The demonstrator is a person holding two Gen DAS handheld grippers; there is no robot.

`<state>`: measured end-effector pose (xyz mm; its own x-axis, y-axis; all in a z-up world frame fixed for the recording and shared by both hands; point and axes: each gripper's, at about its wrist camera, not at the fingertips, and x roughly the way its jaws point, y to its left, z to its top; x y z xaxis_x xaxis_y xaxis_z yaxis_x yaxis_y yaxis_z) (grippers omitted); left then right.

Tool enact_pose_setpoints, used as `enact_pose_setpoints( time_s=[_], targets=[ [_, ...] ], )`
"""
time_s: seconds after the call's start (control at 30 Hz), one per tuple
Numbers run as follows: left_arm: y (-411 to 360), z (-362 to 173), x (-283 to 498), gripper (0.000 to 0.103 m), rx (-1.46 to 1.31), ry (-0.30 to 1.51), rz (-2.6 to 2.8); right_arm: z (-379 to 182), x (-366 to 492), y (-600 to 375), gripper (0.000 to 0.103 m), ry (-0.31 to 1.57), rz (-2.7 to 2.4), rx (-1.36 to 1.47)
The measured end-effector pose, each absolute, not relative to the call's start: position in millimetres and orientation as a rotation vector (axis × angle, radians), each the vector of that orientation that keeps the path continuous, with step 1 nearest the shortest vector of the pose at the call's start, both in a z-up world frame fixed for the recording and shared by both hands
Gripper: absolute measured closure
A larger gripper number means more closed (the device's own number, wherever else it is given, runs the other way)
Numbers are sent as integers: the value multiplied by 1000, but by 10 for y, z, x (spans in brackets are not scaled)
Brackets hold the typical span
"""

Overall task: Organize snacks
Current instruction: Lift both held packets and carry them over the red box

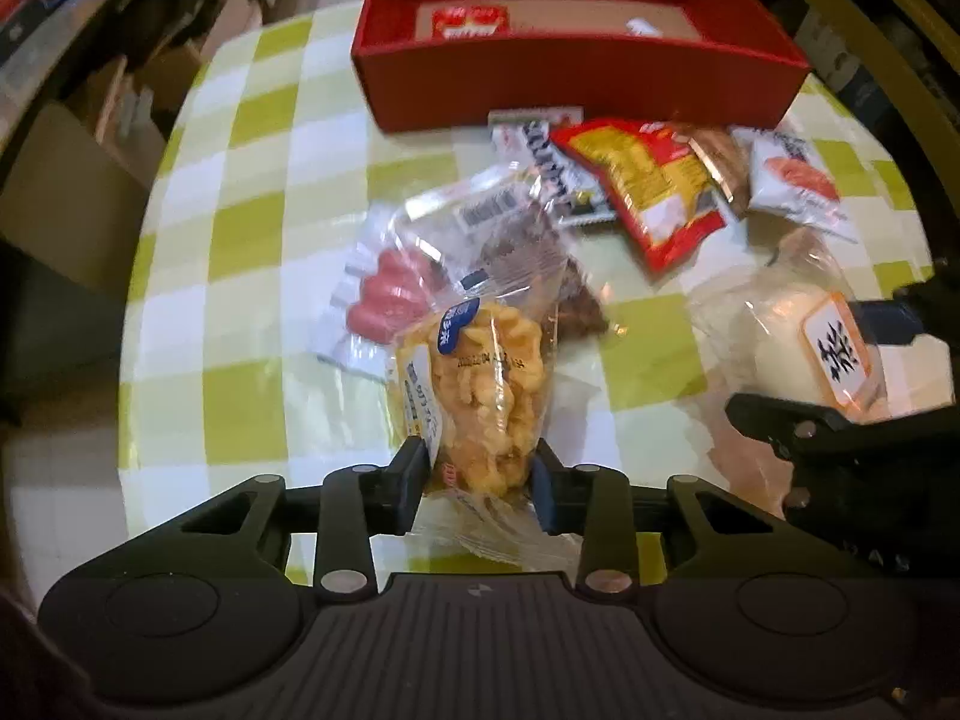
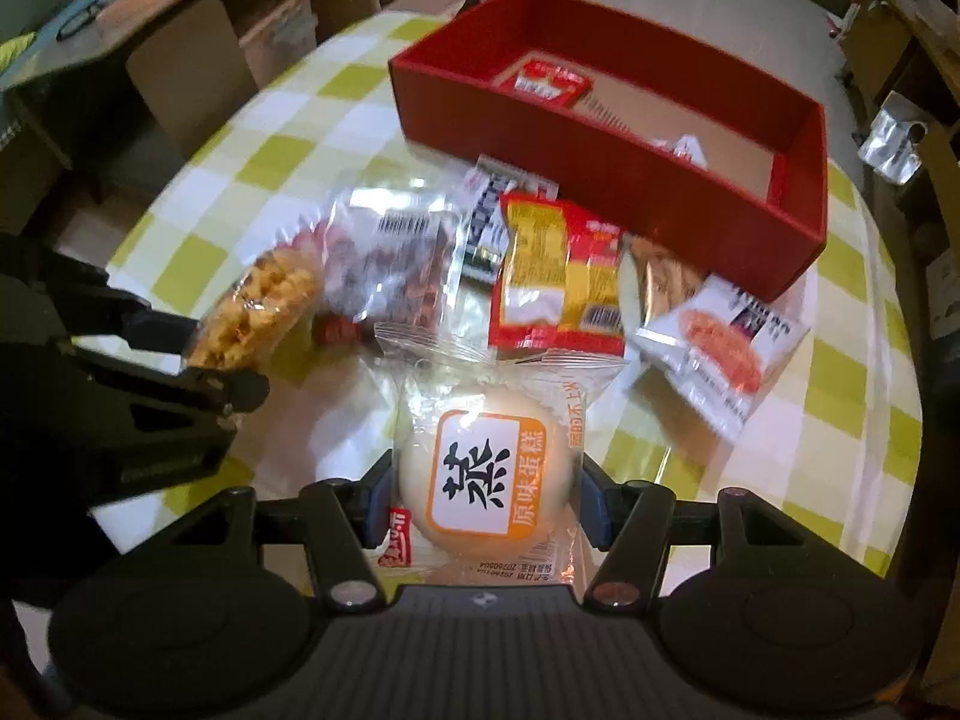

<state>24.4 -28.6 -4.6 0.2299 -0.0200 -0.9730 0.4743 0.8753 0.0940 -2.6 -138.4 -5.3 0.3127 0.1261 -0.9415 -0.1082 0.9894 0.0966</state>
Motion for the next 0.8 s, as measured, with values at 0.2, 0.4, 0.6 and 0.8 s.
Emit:
enact_pose_setpoints(
  time_s=[0.2,0.4,0.6,0.8],
  targets=[
    [-233,-6,391,63,341,1308,-350,-102,87,-1433,38,1256,138,9],
    [-341,145,445,65,316,1267,-374,5,193,-1491,38,1219,128,16],
    [-442,259,525,66,304,1231,-385,72,262,-1609,38,1196,106,37],
    [-458,326,653,67,286,1214,-373,128,343,-1702,38,1178,96,49]
  ],
)
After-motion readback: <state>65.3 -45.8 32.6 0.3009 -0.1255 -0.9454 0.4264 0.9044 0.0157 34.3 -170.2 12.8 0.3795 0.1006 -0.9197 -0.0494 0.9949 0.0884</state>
